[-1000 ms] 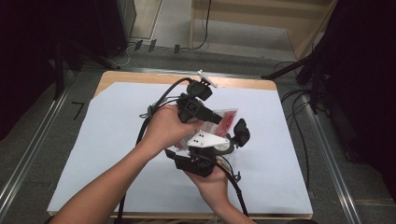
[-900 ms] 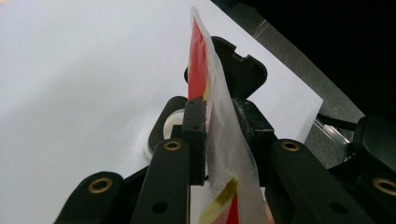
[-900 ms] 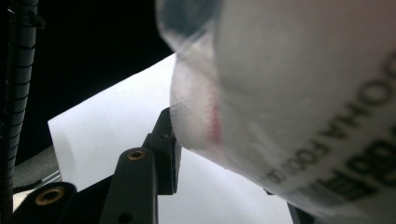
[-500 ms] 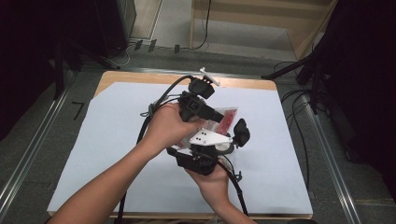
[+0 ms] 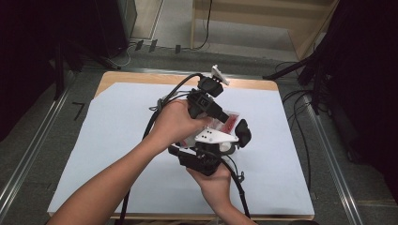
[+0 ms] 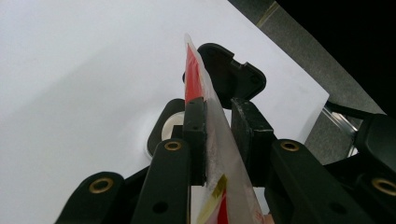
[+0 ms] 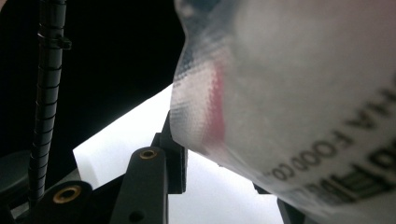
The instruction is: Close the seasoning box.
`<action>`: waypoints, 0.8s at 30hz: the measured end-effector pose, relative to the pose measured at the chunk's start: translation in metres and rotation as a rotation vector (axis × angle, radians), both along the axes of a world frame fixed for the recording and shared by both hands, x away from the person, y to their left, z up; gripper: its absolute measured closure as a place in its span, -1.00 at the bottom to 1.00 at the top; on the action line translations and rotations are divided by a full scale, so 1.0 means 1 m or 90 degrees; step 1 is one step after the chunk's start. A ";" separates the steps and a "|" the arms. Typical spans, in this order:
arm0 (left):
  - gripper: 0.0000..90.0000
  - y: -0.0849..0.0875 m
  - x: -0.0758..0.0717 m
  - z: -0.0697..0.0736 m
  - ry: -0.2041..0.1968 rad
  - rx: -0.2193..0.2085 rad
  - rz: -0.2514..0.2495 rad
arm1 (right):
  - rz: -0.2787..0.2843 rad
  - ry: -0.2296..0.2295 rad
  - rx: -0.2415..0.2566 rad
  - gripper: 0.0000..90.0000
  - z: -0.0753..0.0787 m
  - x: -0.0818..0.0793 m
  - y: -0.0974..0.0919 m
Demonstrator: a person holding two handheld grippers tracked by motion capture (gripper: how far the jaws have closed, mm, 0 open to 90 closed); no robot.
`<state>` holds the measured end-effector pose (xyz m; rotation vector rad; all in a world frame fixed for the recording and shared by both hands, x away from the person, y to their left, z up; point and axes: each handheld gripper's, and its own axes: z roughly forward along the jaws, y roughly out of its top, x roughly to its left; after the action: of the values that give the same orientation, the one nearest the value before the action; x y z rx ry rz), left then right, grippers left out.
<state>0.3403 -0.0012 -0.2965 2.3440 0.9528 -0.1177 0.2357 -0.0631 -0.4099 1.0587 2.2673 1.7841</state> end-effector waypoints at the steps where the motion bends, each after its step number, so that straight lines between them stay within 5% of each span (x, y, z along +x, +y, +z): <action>1: 0.69 0.000 0.000 0.001 0.004 -0.003 0.002 | 0.000 -0.002 -0.001 0.42 0.001 0.000 0.000; 15: 0.68 0.001 0.000 -0.001 0.003 0.014 -0.008 | 0.003 -0.015 -0.017 0.41 -0.001 0.000 0.002; 24: 0.64 0.014 -0.007 -0.006 0.017 -0.011 -0.012 | 0.007 -0.058 -0.051 0.34 -0.011 -0.007 0.011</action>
<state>0.3333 0.0126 -0.3029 2.3411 0.9398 -0.1642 0.2284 -0.0522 -0.4207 0.9333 2.2740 1.6930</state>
